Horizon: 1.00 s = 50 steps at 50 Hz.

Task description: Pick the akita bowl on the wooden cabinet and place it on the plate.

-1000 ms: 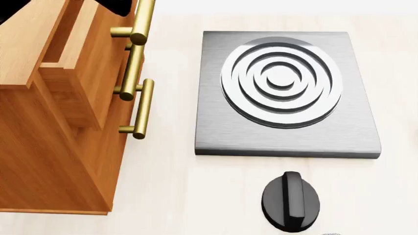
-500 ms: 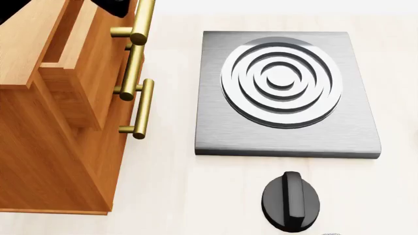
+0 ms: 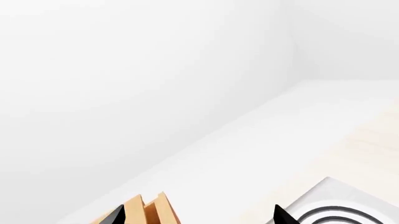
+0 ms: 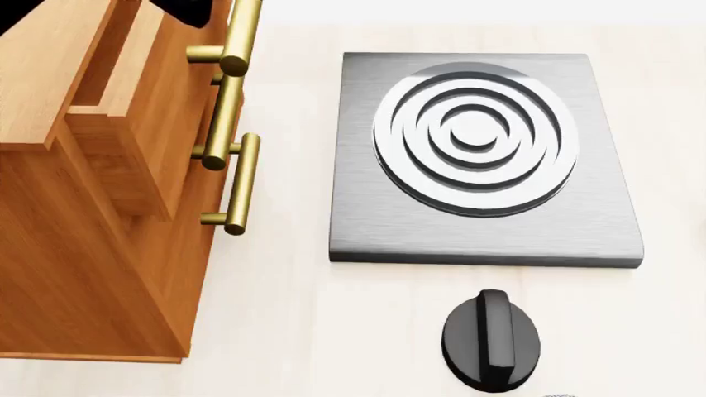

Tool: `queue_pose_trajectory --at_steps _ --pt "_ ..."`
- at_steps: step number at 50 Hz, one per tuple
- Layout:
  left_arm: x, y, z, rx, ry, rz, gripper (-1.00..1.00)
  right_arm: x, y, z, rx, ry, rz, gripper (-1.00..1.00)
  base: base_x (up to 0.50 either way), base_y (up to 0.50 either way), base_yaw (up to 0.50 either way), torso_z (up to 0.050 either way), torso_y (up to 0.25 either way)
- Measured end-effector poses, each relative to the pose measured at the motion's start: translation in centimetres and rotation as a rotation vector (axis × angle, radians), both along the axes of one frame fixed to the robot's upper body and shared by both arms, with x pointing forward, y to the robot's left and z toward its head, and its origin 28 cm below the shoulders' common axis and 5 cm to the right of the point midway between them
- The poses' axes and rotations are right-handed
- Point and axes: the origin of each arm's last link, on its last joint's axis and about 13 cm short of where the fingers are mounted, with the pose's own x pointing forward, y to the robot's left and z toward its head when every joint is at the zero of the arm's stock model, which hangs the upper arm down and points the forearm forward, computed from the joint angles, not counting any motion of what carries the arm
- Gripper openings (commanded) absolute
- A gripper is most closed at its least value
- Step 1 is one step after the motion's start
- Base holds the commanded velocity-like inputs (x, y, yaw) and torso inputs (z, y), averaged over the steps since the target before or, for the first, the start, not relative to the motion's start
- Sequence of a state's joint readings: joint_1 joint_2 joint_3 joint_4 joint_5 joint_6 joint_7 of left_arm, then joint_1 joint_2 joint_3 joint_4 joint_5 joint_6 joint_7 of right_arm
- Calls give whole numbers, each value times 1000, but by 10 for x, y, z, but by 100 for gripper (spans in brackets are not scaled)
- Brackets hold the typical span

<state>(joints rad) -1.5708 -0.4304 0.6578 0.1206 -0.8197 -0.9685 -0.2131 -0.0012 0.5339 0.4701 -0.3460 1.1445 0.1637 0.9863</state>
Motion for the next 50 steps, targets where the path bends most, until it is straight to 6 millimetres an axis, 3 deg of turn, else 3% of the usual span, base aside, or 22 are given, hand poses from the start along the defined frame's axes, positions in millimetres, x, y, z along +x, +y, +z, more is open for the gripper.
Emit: queue_pose_trajectory --at_steps 23,50 --pt "-1 1 -1 -3 0 2 100 -21 23 60 -159 -163 70 100 0 0 0 0 0" --pt "-2 3 -1 -12 0 3 100 -61 64 131 -424 -366 146 100 0 0 0 0 0"
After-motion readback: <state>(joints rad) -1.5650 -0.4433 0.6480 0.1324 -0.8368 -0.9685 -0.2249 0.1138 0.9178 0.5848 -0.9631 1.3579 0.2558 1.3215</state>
